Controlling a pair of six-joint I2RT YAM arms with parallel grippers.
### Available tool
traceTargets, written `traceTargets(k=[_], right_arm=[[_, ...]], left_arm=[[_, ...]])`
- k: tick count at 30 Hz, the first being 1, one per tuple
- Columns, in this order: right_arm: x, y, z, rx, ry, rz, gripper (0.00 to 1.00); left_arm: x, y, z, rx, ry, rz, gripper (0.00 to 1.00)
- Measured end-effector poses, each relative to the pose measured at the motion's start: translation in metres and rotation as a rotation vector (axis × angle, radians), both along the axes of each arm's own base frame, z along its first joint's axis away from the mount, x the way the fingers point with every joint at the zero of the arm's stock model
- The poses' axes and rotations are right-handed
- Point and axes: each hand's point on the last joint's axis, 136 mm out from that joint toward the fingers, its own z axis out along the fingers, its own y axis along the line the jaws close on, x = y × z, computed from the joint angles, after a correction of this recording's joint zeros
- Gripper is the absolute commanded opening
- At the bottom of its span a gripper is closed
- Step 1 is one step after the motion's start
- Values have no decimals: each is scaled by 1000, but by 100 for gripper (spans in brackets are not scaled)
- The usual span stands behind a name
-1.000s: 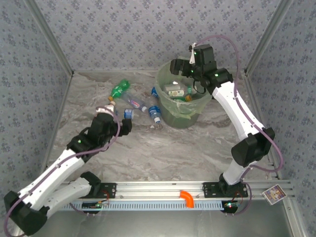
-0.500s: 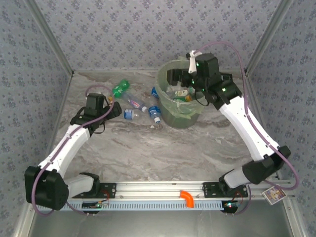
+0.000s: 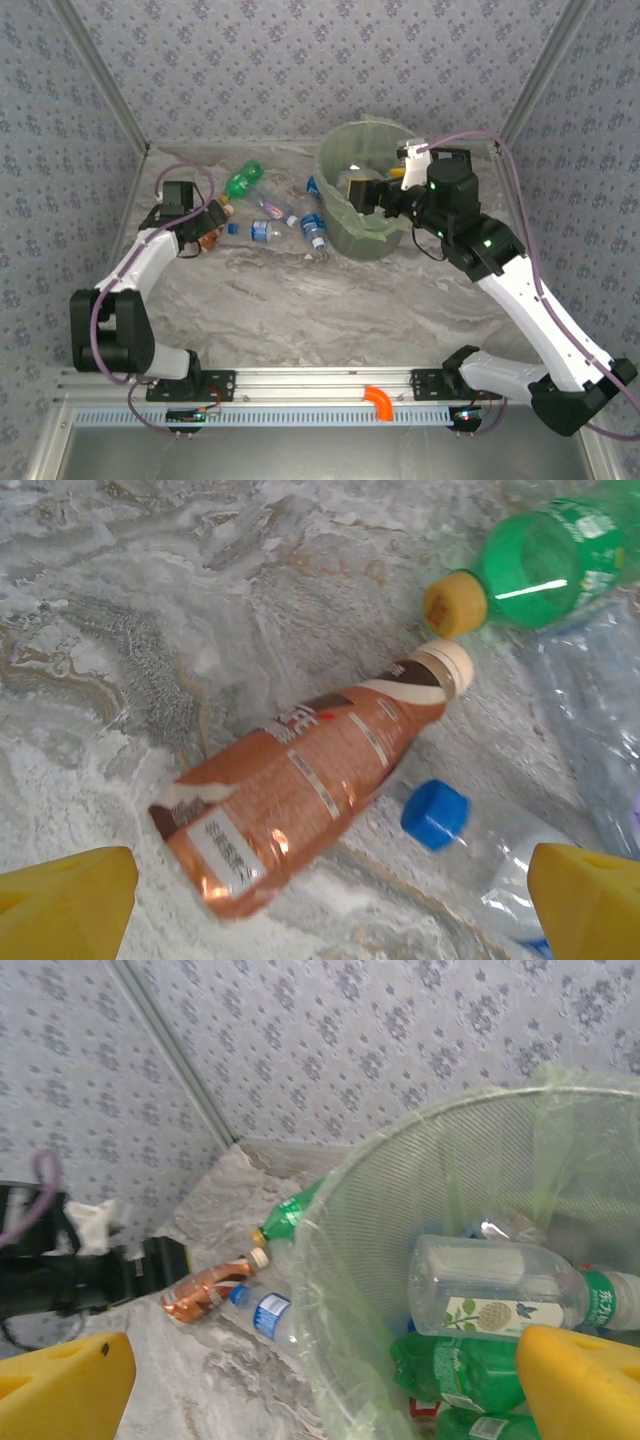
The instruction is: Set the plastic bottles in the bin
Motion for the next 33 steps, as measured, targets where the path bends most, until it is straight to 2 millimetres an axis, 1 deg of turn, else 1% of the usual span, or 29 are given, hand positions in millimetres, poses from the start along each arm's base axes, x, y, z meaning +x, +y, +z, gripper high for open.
traceTargets(k=[3, 5, 8, 10, 12, 14, 17, 20, 22, 25, 28, 30, 33], right_arm=[[-9, 1, 9, 25, -23, 23, 100], [-13, 2, 12, 35, -31, 40, 100], [-17, 7, 11, 41, -26, 62, 100], [-18, 10, 10, 41, -21, 72, 100], [-21, 13, 10, 41, -21, 85, 100], [-25, 17, 10, 41, -22, 98, 100], [-29, 20, 10, 41, -23, 112, 100], [-32, 19, 11, 40, -25, 111, 100], [-33, 18, 12, 39, -27, 107, 100], [-36, 17, 12, 40, -30, 108, 100], [-37, 16, 8, 37, -28, 108, 100], [-37, 16, 5, 32, -24, 108, 100], [-37, 16, 2, 28, -19, 108, 99]], left_arm=[[12, 3, -10, -16, 18, 1, 100], [19, 4, -14, -23, 24, -3, 99], [35, 6, -16, -34, 21, -16, 96], [44, 8, -20, -43, 25, -22, 96], [53, 11, -28, -47, 41, -28, 95], [56, 14, -37, -48, 59, -32, 95], [54, 16, -49, -63, 92, -33, 95], [55, 12, -50, -91, 90, -40, 91], [54, 7, -52, -125, 83, -43, 90], [40, -1, -63, -172, 99, -39, 90], [22, -9, -72, -200, 127, -35, 91], [13, -14, -74, -209, 135, -39, 91], [6, -24, -69, -211, 127, -55, 91]])
